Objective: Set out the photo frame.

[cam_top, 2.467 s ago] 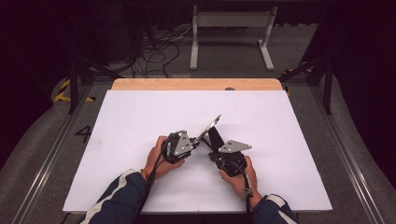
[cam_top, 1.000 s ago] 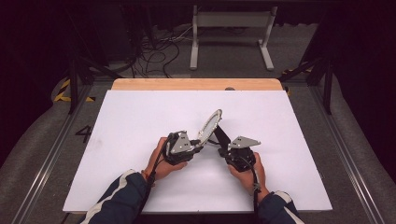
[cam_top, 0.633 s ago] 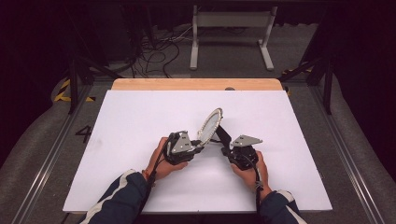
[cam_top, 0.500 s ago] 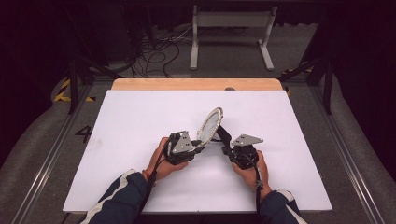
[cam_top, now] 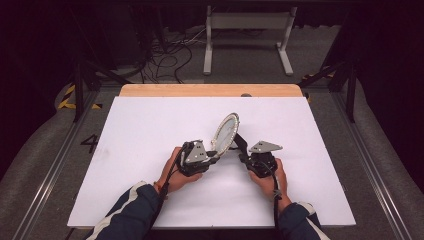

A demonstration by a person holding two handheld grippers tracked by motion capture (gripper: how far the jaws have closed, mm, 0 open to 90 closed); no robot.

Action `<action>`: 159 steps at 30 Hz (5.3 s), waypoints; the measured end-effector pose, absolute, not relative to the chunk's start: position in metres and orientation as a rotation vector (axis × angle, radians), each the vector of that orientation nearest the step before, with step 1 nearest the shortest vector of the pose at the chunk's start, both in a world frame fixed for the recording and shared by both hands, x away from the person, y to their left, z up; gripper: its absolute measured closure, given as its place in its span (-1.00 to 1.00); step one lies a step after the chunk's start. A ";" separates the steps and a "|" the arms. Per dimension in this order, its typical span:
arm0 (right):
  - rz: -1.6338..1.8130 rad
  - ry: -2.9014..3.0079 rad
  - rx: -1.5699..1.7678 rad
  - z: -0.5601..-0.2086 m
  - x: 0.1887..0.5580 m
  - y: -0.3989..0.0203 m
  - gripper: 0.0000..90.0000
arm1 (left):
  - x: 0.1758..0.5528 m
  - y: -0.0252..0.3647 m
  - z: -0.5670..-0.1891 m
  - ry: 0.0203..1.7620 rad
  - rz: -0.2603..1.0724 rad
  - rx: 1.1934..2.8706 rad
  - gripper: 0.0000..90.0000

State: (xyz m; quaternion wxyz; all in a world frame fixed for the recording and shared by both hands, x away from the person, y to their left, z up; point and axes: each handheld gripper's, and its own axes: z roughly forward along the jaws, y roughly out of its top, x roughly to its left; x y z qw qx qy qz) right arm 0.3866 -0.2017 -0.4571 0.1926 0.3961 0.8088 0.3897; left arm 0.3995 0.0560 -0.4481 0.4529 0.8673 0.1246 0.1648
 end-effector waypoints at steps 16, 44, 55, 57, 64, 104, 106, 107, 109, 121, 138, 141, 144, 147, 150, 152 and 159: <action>1.049 2.275 1.115 -0.458 0.391 -0.202 1.00 | 0.396 0.072 -0.441 0.378 0.370 2.084 0.63; 1.344 2.185 1.038 -0.424 0.366 -0.164 0.10 | 0.361 0.157 -0.453 0.577 0.395 2.141 -0.45; 1.353 2.107 1.127 -0.422 0.382 -0.151 0.10 | 0.359 0.153 -0.457 0.573 0.393 2.173 -0.44; 1.382 2.098 1.156 -0.421 0.385 -0.150 0.11 | 0.359 0.153 -0.457 0.559 0.383 2.182 -0.43; 1.418 2.077 1.247 -0.432 0.398 -0.146 0.18 | 0.357 0.149 -0.458 0.561 0.377 2.173 -0.43; 1.446 2.340 1.178 -0.427 0.401 -0.177 0.44 | 0.359 0.145 -0.458 0.543 0.359 2.212 -0.44; 1.449 2.348 1.176 -0.427 0.401 -0.178 0.44 | 0.360 0.146 -0.458 0.543 0.357 2.205 -0.44; 1.451 2.351 1.174 -0.427 0.401 -0.178 0.44 | 0.360 0.146 -0.458 0.544 0.357 2.204 -0.44; 1.449 2.370 1.158 -0.427 0.401 -0.179 0.44 | 0.360 0.147 -0.457 0.547 0.356 2.202 -0.44; 1.402 2.385 1.125 -0.433 0.401 -0.176 0.25 | 0.361 0.147 -0.457 0.544 0.358 2.203 -0.45; 1.429 2.365 1.121 -0.442 0.403 -0.172 0.62 | 0.398 0.117 -0.437 0.490 0.395 2.160 -0.51; 1.413 2.397 1.109 -0.440 0.405 -0.172 0.62 | 0.410 0.107 -0.436 0.502 0.388 2.151 -0.53; 1.422 2.421 1.107 -0.440 0.407 -0.173 0.61 | 0.421 0.101 -0.437 0.537 0.380 2.135 -0.53; 1.419 2.436 1.095 -0.440 0.408 -0.174 0.57 | 0.433 0.098 -0.437 0.541 0.352 2.094 -0.55; 1.380 2.419 1.103 -0.436 0.405 -0.176 0.22 | 0.442 0.096 -0.436 0.554 0.327 2.061 -0.57; 1.366 2.403 1.085 -0.432 0.400 -0.178 0.13 | 0.447 0.096 -0.436 0.558 0.315 2.049 -0.57; 1.385 2.293 1.072 -0.426 0.377 -0.188 0.27 | 0.458 0.088 -0.449 0.567 0.251 2.040 -0.52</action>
